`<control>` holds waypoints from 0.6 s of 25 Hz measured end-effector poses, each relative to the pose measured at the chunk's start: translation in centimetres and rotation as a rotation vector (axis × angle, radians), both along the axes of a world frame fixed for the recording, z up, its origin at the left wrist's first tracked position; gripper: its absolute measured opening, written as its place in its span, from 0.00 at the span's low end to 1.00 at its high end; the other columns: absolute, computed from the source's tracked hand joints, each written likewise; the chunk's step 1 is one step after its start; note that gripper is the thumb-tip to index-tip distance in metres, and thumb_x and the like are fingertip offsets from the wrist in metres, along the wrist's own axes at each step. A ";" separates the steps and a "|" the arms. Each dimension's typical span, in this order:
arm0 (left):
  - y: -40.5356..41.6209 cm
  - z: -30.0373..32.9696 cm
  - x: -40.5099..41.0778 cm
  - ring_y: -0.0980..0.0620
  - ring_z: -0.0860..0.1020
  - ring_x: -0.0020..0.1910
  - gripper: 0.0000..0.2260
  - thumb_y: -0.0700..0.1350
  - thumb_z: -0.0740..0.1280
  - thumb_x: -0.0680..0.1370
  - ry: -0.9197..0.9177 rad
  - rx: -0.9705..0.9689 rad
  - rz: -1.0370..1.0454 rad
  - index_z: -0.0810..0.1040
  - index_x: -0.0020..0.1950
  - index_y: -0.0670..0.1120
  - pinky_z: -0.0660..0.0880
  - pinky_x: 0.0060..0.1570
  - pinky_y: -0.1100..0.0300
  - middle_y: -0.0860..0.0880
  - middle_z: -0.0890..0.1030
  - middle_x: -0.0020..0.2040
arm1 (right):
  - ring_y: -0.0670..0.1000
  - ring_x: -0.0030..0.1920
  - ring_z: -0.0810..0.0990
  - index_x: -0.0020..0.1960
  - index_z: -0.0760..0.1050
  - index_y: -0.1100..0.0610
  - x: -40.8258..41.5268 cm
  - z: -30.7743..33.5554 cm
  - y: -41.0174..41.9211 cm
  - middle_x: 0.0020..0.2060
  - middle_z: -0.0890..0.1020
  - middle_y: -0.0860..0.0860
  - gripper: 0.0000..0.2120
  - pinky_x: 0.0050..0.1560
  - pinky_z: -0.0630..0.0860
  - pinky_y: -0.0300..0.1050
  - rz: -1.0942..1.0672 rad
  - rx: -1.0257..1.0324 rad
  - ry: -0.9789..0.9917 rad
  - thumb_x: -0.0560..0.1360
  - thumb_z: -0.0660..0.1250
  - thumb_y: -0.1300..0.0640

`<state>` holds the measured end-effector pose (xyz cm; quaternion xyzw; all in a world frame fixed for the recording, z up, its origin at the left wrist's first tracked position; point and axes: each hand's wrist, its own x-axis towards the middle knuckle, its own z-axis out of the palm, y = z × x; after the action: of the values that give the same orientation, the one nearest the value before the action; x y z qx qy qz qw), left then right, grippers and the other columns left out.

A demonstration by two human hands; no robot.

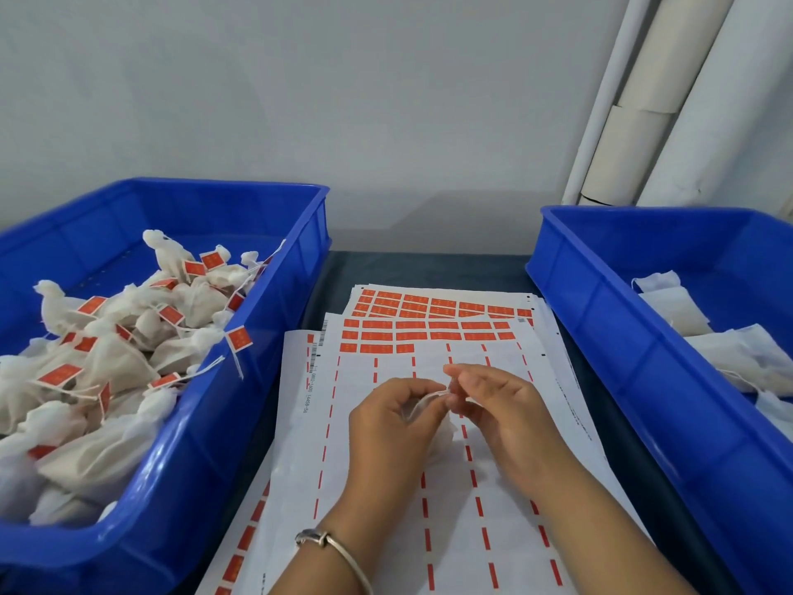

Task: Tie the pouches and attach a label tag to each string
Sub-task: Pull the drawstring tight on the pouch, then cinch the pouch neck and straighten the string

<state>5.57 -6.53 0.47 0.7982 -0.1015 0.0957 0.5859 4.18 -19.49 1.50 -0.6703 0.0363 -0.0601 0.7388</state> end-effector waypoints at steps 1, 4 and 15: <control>0.0 0.0 -0.1 0.70 0.75 0.45 0.10 0.50 0.72 0.71 -0.006 0.006 -0.013 0.76 0.37 0.65 0.69 0.39 0.80 0.73 0.77 0.41 | 0.43 0.51 0.82 0.46 0.82 0.45 -0.1 -0.2 0.1 0.46 0.84 0.40 0.13 0.47 0.78 0.35 0.020 -0.036 -0.006 0.64 0.68 0.44; -0.2 -0.1 -0.2 0.67 0.76 0.45 0.12 0.47 0.71 0.72 -0.047 0.009 -0.043 0.76 0.38 0.65 0.71 0.40 0.78 0.69 0.78 0.42 | 0.39 0.49 0.81 0.43 0.82 0.44 -0.3 -0.5 0.5 0.44 0.84 0.39 0.05 0.42 0.75 0.28 0.021 -0.137 -0.057 0.69 0.70 0.51; 0.3 0.0 -0.2 0.68 0.75 0.45 0.12 0.49 0.72 0.70 -0.070 0.066 -0.057 0.74 0.36 0.66 0.70 0.42 0.79 0.71 0.77 0.40 | 0.35 0.50 0.80 0.42 0.82 0.39 -0.6 -0.3 -2.0 0.45 0.84 0.37 0.09 0.41 0.74 0.25 0.135 -0.321 0.027 0.64 0.72 0.50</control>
<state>5.40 -6.23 0.51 0.8100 -0.1479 0.1035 0.5580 3.58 -21.47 1.15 -0.7814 -0.0087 -0.0064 0.6239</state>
